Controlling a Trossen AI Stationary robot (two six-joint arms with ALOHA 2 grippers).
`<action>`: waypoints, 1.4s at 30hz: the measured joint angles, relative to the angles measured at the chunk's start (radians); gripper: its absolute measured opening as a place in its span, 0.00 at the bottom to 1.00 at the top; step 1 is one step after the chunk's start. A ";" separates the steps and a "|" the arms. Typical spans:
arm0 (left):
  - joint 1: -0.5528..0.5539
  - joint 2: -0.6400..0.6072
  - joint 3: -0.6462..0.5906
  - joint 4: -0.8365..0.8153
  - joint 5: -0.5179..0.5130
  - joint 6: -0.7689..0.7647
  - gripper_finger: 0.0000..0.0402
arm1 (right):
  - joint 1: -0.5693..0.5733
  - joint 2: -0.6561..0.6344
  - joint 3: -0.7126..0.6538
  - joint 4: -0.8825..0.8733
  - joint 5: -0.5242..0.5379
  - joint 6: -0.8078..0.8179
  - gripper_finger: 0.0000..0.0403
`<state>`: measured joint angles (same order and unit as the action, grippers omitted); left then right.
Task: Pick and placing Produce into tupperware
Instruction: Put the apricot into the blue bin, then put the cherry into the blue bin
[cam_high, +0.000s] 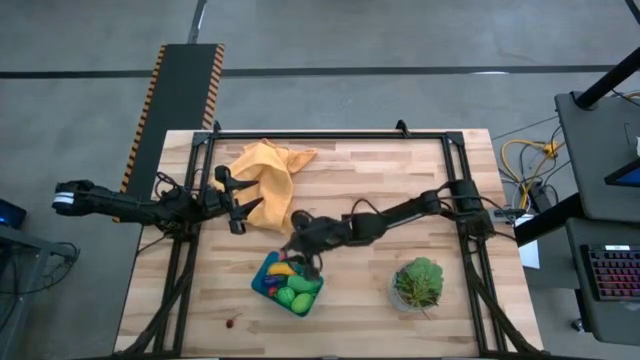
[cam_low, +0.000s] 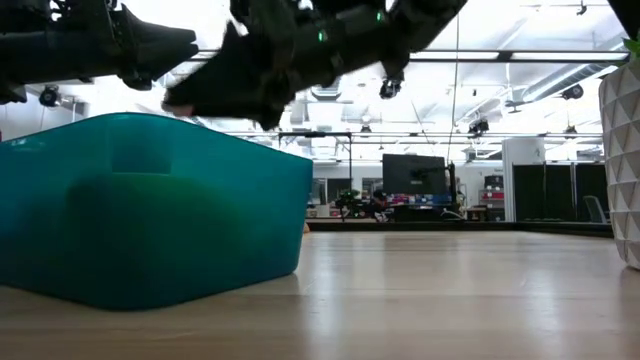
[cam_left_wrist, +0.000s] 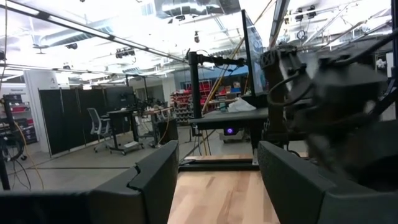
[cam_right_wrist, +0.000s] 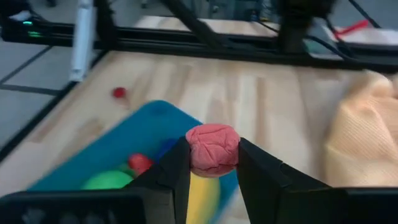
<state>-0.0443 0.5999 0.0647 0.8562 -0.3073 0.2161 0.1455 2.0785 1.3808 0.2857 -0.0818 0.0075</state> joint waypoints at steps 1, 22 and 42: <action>0.000 0.000 0.000 0.000 0.000 0.000 0.51 | 0.011 0.000 0.007 -0.001 0.000 -0.006 0.26; 0.000 0.000 0.000 0.017 0.000 0.000 0.51 | 0.078 0.182 0.160 -0.001 0.014 0.018 0.27; 0.000 0.000 0.000 0.018 0.000 0.000 0.51 | 0.076 0.164 0.169 -0.030 0.023 -0.033 0.52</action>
<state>-0.0444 0.5999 0.0647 0.8742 -0.3069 0.2165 0.2214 2.2427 1.5494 0.2559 -0.0585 -0.0258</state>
